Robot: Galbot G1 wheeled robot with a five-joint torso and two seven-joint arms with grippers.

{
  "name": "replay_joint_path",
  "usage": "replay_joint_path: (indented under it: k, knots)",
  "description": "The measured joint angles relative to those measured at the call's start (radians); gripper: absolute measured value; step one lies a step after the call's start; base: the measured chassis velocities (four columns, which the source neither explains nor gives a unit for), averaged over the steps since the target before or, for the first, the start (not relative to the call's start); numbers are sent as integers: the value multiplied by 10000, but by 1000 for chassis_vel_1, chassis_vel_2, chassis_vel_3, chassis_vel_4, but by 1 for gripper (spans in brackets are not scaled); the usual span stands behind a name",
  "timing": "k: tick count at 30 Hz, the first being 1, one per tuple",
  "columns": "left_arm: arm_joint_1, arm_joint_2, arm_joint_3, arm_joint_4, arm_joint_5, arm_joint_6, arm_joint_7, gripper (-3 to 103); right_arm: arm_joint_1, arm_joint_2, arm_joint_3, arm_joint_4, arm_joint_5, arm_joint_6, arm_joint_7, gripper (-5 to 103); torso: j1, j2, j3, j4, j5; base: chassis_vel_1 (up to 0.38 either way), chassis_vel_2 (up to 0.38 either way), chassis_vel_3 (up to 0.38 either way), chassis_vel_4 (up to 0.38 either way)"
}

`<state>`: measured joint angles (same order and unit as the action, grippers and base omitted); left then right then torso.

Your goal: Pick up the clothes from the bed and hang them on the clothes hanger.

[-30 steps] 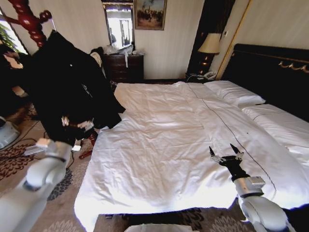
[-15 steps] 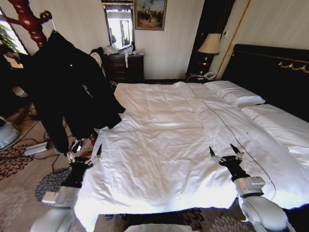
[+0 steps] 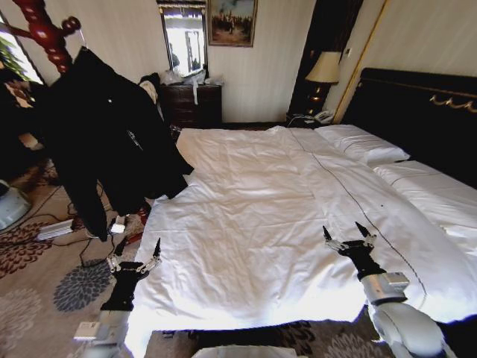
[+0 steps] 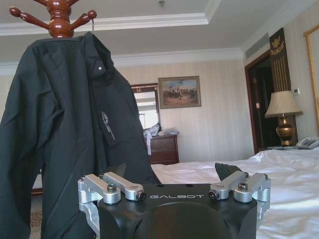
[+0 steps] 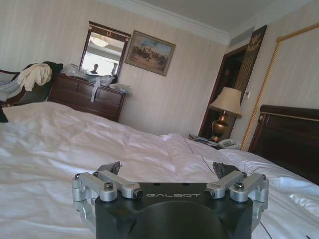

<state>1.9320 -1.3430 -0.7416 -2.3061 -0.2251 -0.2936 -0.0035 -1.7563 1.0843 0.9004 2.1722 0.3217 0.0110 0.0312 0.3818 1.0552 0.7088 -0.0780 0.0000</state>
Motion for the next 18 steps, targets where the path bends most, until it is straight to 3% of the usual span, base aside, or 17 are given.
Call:
replay_joint_path:
  k: [18]
  knots:
    - [-48, 51, 6, 10, -49, 46, -17, 100, 0, 0, 0, 0, 0, 0, 1, 100, 0, 0, 0, 1, 0, 0, 0, 0, 0]
